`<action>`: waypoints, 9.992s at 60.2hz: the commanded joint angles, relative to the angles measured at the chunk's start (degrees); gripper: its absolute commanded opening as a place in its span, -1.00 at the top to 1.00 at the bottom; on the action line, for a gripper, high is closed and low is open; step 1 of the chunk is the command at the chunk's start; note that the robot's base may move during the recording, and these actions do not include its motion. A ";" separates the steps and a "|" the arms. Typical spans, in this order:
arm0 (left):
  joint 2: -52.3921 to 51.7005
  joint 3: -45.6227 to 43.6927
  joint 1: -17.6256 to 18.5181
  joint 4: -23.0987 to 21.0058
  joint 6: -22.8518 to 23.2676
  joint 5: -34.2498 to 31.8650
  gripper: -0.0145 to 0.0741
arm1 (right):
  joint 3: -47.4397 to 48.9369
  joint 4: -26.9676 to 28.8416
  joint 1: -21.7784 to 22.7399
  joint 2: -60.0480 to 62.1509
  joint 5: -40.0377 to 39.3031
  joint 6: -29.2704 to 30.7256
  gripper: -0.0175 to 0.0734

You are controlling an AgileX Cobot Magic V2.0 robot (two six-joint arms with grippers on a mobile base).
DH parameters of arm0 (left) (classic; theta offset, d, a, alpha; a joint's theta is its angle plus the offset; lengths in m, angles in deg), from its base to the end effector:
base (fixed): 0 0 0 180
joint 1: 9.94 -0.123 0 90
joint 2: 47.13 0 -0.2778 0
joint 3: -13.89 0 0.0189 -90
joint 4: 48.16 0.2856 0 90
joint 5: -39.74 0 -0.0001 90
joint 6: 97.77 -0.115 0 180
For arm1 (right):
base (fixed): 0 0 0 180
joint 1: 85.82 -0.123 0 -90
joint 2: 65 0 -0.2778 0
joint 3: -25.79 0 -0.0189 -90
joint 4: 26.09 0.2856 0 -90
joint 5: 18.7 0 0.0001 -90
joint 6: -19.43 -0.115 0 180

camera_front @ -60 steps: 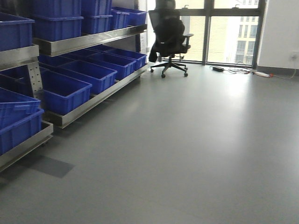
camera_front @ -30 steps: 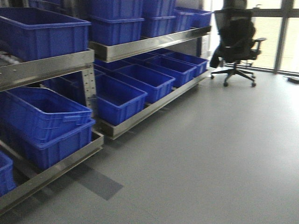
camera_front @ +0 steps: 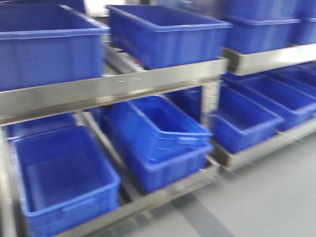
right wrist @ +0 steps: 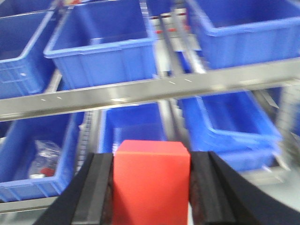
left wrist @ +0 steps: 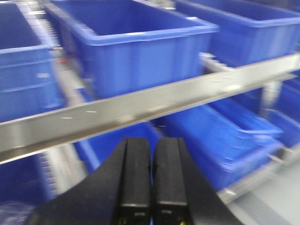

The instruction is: Pick red cube and place on left shelf

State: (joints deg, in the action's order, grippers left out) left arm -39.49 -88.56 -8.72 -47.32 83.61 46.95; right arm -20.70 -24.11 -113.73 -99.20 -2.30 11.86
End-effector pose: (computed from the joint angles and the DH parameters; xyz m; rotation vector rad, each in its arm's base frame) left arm 0.1225 -0.0024 0.1978 0.0081 1.6127 -0.0224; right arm 0.1436 0.0773 0.3297 -0.2827 1.6956 0.4946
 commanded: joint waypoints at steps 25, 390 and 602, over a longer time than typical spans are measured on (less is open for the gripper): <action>-0.95 1.32 0.07 -0.39 0.05 -4.98 0.44 | 1.59 -0.37 0.17 -0.36 -4.31 0.07 0.10; -0.95 1.32 0.07 -0.39 0.05 -4.98 0.44 | 35.65 -6.11 7.47 -43.65 8.10 1.50 0.49; -0.95 1.32 0.07 -0.39 0.05 -4.98 0.44 | -31.25 0.12 32.24 28.09 -19.90 4.89 0.49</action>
State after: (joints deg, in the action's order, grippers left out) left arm -39.49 -88.56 -8.72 -47.32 83.61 46.95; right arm -52.81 -24.01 -81.83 -72.48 -17.75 15.92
